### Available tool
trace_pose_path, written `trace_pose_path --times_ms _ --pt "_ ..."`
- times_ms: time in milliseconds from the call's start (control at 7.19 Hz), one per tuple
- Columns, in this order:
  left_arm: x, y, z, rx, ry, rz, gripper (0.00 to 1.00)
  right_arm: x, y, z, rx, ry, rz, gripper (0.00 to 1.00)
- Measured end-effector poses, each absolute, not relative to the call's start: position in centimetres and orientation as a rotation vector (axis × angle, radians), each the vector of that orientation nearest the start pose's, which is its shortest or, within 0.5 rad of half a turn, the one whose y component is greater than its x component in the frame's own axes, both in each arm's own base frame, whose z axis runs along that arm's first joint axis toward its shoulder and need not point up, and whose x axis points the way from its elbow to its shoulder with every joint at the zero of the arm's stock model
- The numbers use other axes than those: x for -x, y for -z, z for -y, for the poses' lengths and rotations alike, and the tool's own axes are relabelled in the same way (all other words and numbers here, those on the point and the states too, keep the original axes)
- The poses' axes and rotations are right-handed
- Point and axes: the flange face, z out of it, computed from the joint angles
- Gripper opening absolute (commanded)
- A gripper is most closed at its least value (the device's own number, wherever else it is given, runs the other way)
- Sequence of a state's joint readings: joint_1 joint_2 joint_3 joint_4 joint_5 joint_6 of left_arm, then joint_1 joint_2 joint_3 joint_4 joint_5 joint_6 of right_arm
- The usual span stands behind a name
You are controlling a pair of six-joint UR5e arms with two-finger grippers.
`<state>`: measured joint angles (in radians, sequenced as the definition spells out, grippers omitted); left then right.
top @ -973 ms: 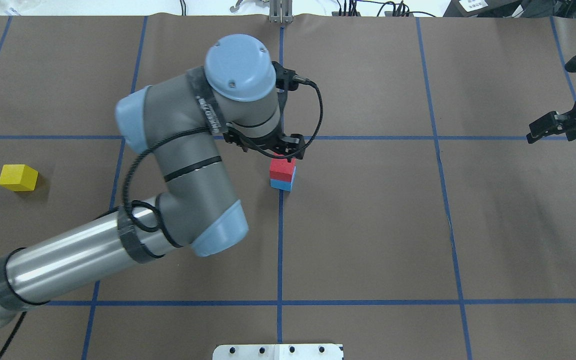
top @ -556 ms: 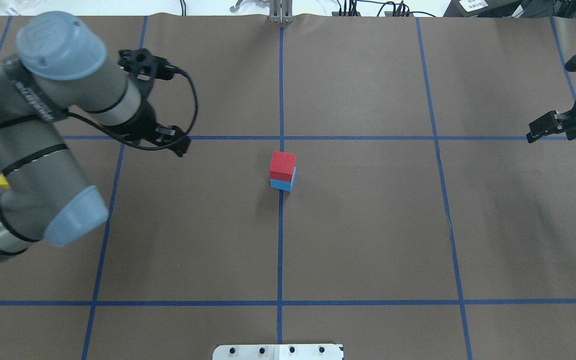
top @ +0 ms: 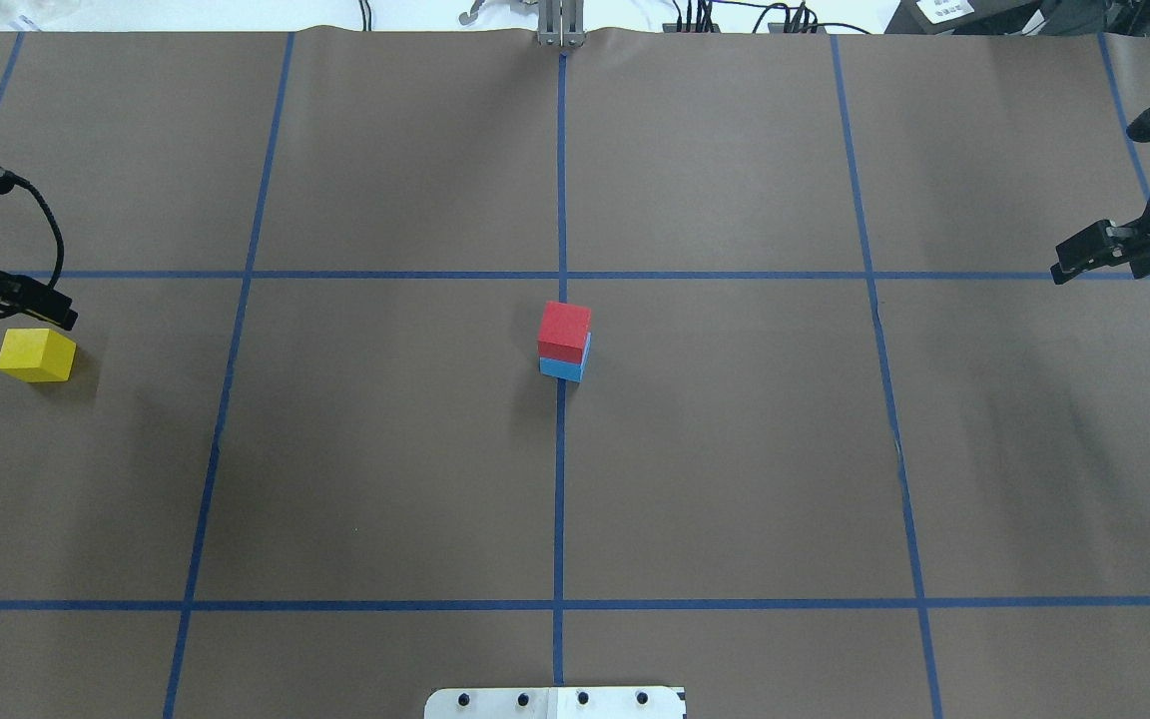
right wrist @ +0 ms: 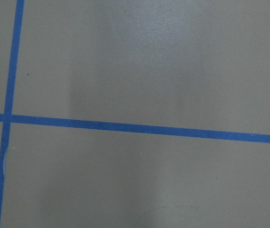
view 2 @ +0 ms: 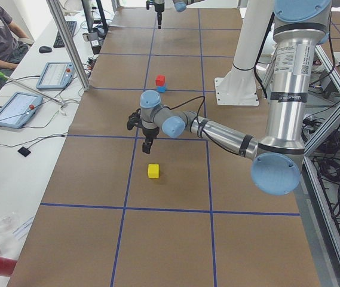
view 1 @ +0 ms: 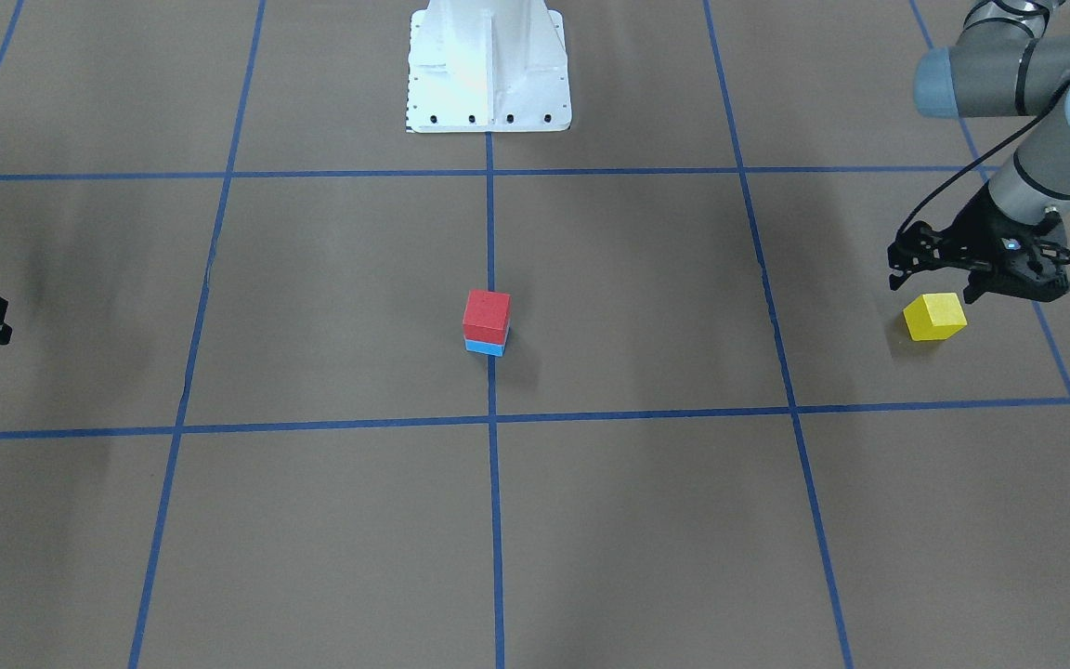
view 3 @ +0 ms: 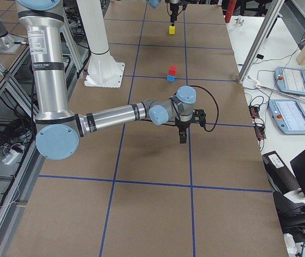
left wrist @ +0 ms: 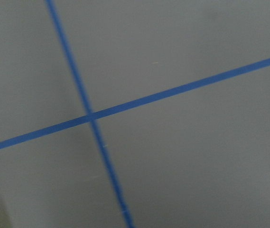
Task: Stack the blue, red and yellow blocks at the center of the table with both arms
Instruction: 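Open the left gripper and move it toward the yellow cube, then grasp the yellow cube with the left gripper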
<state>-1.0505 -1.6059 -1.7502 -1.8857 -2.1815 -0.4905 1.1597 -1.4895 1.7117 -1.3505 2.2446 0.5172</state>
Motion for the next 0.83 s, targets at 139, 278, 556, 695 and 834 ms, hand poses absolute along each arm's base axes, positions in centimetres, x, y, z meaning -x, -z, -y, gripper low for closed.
trace_pose_path --times_ms 139,278,556,695,834 --pt "-19.1 -55.2 49.8 -0.134 -0.172 -0.759 0.99 15.1 -52.6 52.4 -0.086 0.049 0.784 1.0" --pt "-19.1 -57.1 50.1 -0.115 -0.153 -0.753 0.99 15.1 -52.5 52.3 -0.087 0.049 0.785 1.0" --pt "-19.5 -58.6 50.8 -0.075 -0.081 -0.75 0.99 15.0 -52.6 52.2 -0.085 0.047 0.785 1.0" --pt "-19.7 -58.7 51.0 -0.058 -0.044 -0.751 0.99 15.0 -52.6 52.2 -0.085 0.046 0.785 1.0" --pt "-19.9 -59.1 51.1 -0.041 -0.014 -0.75 0.99 15.0 -52.5 52.1 -0.086 0.046 0.786 1.0"
